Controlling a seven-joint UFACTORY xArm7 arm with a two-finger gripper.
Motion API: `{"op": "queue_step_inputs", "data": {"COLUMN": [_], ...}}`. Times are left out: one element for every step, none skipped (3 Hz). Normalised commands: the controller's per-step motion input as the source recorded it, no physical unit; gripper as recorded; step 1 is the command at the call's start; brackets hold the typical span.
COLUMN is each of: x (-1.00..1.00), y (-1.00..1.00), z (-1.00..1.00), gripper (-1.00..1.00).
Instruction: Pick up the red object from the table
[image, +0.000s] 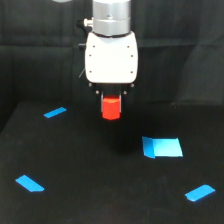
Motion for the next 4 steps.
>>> {"op": "queue_step_inputs", "data": {"x": [0.15, 0.11, 0.05, 0.10], "y": [0.00, 0.00, -0.05, 0.07], "z": [0.14, 0.25, 0.11, 0.16], "gripper": [-1.00, -1.00, -1.00, -1.00]}}
